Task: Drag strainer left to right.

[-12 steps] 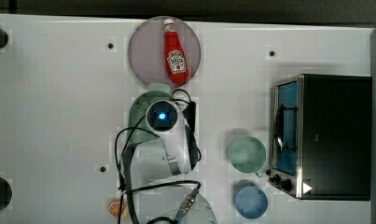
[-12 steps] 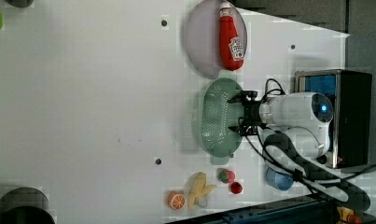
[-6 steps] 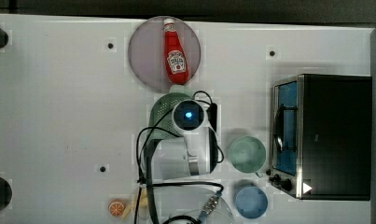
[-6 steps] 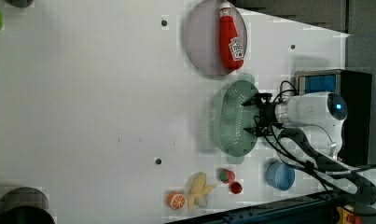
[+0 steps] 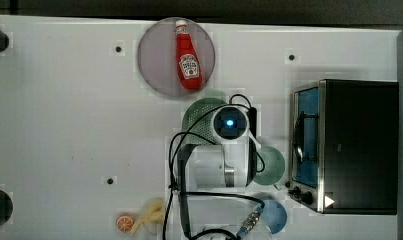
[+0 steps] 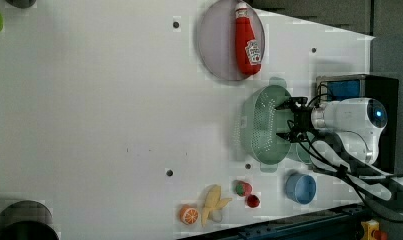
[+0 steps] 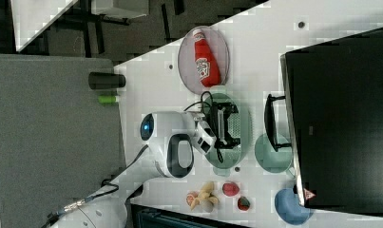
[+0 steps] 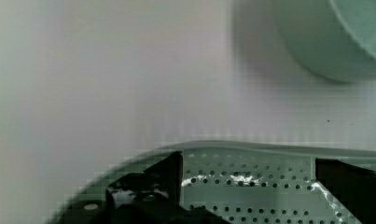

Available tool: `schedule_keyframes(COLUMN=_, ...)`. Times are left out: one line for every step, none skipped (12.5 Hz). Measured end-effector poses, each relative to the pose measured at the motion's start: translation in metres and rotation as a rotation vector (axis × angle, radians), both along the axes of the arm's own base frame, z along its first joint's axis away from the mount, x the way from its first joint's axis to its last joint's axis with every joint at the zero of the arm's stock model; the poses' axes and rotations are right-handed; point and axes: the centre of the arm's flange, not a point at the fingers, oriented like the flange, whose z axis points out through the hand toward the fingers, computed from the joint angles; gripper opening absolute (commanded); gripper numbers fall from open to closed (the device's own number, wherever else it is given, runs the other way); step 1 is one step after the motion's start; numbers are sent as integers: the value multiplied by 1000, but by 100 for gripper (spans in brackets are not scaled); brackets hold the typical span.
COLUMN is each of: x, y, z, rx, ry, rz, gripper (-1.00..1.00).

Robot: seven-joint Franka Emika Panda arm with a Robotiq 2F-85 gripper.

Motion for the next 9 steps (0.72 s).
schedule_keyframes(x=-1, y=-5, z=-1, rx=-5, ry=4, rz=-3, gripper=100)
schedule_keyframes(x=-5, y=-10, z=-3, rx=-10, ry=22, rz=7, gripper=100)
schedule_keyframes(x=-12, y=-14, z=-6, rx=-13, ry=35, rz=14, gripper=100)
schedule_keyframes(x=-16, y=-16, z=-8, rx=-16, ry=44, rz=48, gripper=100)
schedule_keyframes(x=-18, y=-17, z=-11, rx=-15, ry=50, rz=81, gripper=100)
schedule_keyframes(x=-19, y=-18, z=-12, rx=-16, ry=57, rz=103, gripper=100)
schedule_keyframes(x=-20, y=-18, z=-13, rx=-15, ry=61, rz=113, gripper=100)
schedule_keyframes(x=-20, y=-21, z=-13, rx=-20, ry=61, rz=115, gripper=100)
schedule_keyframes(x=-20, y=-27, z=-11, rx=-23, ry=59, rz=120, gripper=100)
